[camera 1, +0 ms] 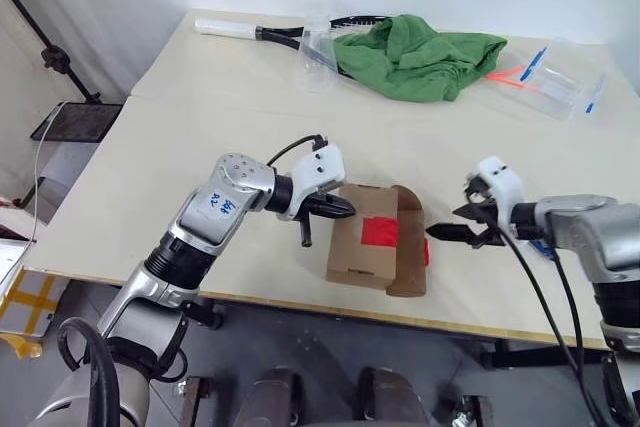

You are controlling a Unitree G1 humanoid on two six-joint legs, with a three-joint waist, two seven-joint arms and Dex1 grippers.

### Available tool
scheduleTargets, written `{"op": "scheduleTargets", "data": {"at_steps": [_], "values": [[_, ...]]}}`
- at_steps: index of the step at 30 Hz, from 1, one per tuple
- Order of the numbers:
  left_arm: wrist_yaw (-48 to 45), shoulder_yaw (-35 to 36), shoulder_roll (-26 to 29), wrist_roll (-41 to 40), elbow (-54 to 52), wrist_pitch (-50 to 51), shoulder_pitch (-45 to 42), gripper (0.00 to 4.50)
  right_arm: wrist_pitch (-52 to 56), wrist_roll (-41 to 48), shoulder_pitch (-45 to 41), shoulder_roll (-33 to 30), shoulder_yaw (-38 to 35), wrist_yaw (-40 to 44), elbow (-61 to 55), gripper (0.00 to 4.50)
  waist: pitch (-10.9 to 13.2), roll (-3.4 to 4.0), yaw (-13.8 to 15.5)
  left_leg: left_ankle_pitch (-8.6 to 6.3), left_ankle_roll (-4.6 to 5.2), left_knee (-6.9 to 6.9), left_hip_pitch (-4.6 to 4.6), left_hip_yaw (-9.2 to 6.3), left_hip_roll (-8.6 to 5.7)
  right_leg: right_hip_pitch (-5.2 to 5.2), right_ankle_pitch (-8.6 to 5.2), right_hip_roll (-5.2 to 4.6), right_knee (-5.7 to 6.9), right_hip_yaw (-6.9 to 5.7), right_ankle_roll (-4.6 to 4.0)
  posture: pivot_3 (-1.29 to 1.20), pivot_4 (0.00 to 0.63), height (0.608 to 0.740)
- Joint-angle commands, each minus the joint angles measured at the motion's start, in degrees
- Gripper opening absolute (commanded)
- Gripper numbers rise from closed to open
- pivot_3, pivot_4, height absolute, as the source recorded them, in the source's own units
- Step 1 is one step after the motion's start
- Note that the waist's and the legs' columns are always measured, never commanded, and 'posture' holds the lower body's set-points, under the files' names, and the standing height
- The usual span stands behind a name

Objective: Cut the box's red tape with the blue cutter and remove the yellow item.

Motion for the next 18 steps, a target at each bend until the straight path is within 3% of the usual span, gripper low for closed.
{"op": "scheduleTargets", "data": {"at_steps": [1, 5, 9, 18], "values": [[0.02, -0.89, 0.31, 1.07, -0.77, 0.37, 1.02, 0.00, 5.61, 4.92, -1.93, 3.63, -6.21, -1.18, 2.28, 4.47, 0.00, 0.00, -0.04, 0.00, 0.00, 0.00, 0.01, 0.01, -0.01, 0.00, 0.00, 0.00, 0.00, 0.02, 0.00, 0.00, 0.150, 0.740], [-0.06, -0.91, 0.11, 1.16, -0.81, 0.30, 1.02, 0.00, 9.55, 7.64, -3.33, 6.57, -7.73, -1.53, 5.97, 4.47, 0.00, 0.01, -0.06, -0.01, -0.01, -0.01, 0.01, 0.02, 0.00, -0.02, 0.00, 0.00, 0.01, 0.03, 0.00, 0.00, 0.150, 0.740], [-0.09, -0.87, -0.27, 1.10, -0.62, 0.05, 0.69, 0.00, 12.20, 9.49, -5.29, 8.40, -2.63, 0.29, 10.77, 4.47, 0.00, 0.01, -0.17, -0.01, 0.01, 0.00, 0.02, 0.05, -0.05, -0.02, 0.00, -0.02, 0.02, 0.07, 0.00, 0.00, 0.150, 0.740], [-0.07, -0.80, 0.27, 1.32, -1.86, 0.10, 1.80, 0.00, 12.94, 11.85, -8.47, 11.99, 1.42, 2.62, 15.08, 4.47, 0.00, 0.02, -0.66, -0.02, 0.00, -0.01, 0.07, 0.07, 0.04, -0.03, 0.00, 0.03, 0.07, 0.06, 0.00, 0.00, 0.150, 0.740]]}}
